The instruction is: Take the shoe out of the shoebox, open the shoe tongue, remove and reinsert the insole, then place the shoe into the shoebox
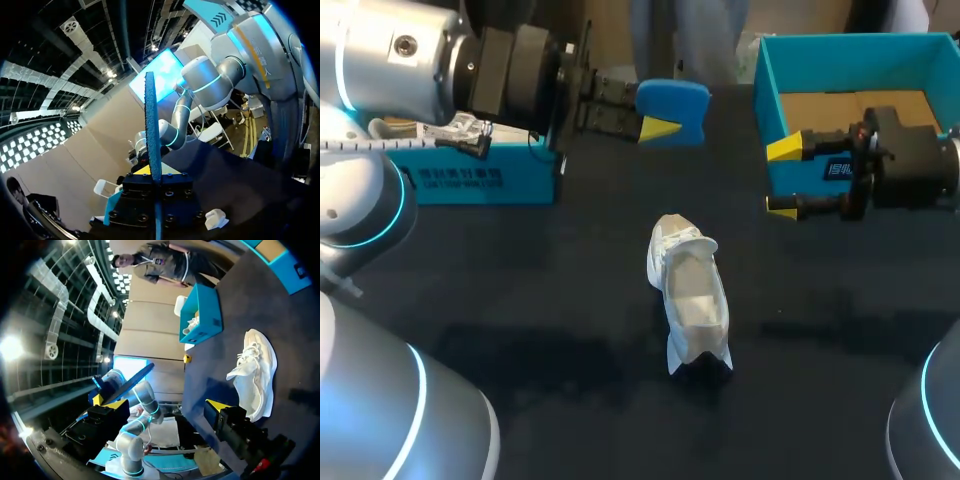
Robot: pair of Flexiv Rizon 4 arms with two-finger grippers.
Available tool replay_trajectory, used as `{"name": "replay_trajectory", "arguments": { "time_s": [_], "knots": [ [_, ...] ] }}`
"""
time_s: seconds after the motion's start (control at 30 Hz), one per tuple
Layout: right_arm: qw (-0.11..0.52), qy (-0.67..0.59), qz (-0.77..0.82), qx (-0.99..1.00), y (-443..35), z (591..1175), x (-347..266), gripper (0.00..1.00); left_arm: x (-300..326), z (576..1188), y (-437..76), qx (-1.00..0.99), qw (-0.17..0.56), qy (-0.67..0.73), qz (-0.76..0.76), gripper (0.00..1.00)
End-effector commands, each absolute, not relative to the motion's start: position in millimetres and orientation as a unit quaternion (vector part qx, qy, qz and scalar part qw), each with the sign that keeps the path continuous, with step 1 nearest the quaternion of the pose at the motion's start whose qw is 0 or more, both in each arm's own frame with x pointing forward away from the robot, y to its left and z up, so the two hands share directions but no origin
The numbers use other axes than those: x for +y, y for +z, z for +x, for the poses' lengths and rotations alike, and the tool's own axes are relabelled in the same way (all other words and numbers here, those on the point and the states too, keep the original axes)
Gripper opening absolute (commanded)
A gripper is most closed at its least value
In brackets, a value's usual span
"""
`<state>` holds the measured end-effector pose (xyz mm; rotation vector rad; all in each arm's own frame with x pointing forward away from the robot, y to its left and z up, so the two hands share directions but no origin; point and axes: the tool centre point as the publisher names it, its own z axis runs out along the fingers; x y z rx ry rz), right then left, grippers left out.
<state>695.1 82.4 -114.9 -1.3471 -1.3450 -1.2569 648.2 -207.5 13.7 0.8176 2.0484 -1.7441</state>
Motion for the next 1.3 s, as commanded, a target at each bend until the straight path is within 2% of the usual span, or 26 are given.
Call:
{"name": "replay_trajectory", "arguments": {
  "time_s": [0.03,0.07,0.27,0.3,0.47,0.6,0.83,1.3],
  "knots": [
    [0.417,-0.501,-0.537,-0.536,-115,696,84,1.00,-208,646,0,0.693,0.215,-0.606,0.325,0.00],
    [0.417,-0.501,-0.537,-0.536,-115,696,84,1.00,-209,646,-5,0.679,0.251,-0.590,0.357,0.00],
    [0.417,-0.501,-0.537,-0.536,-115,696,84,1.00,-208,640,-23,0.639,0.306,-0.596,0.378,0.00],
    [0.417,-0.501,-0.537,-0.536,-115,696,84,1.00,-208,639,-26,0.621,0.342,-0.591,0.385,0.00],
    [0.417,-0.501,-0.537,-0.536,-115,696,84,1.00,-208,637,-42,0.575,0.400,-0.581,0.414,0.00],
    [0.417,-0.501,-0.537,-0.536,-115,696,84,1.00,-207,638,-56,0.515,0.476,-0.552,0.451,0.00],
    [0.417,-0.501,-0.537,-0.536,-115,696,84,1.00,-209,643,-76,0.448,0.556,-0.514,0.475,0.00],
    [0.417,-0.501,-0.537,-0.536,-115,696,84,1.00,-212,649,-85,0.446,0.577,-0.499,0.469,0.00]
  ]
}}
